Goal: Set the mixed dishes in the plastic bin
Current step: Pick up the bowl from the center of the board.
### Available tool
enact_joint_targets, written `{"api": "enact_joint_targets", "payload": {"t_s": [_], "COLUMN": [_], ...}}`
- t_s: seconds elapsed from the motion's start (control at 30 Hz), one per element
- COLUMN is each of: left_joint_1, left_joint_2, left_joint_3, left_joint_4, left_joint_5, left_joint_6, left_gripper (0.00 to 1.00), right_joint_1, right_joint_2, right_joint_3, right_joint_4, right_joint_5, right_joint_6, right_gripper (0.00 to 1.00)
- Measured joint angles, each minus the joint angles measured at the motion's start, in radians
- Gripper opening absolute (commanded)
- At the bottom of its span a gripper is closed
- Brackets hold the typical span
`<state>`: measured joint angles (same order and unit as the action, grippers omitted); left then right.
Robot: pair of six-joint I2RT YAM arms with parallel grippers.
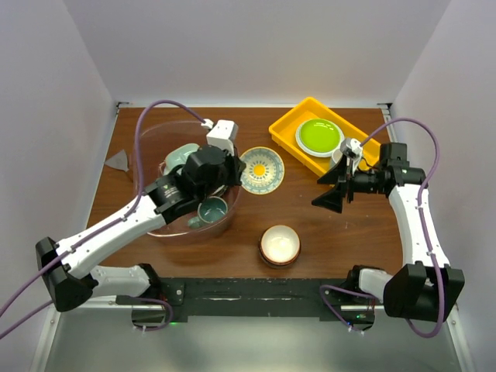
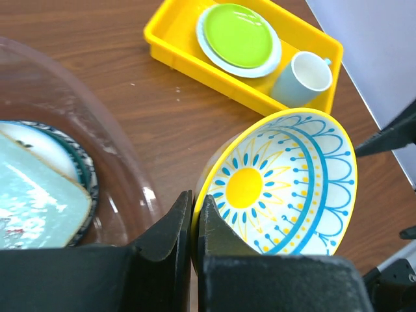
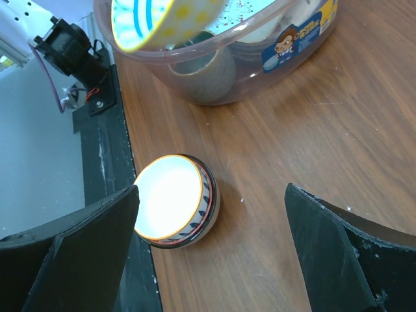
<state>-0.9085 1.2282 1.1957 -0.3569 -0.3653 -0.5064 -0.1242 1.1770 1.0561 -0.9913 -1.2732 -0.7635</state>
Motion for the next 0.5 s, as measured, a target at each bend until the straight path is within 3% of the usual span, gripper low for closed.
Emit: {"api": "enact_joint_targets", "payload": {"t_s": [0.5], "left_joint_1": [0.202], "left_joint_2": [-0.113], "left_joint_3": [-0.001], "left_joint_4": [-0.043], "left_joint_5": [0.026], "left_joint_6": [0.084], "left_gripper": [0.00], "right_joint_1": [-0.020], "right_joint_2": [-0.002], "right_joint_3": [0.000], "right_joint_4": [-0.004], "right_joint_5": [0.030], "right_joint_6": [-0.017], "right_gripper": [0.98]}}
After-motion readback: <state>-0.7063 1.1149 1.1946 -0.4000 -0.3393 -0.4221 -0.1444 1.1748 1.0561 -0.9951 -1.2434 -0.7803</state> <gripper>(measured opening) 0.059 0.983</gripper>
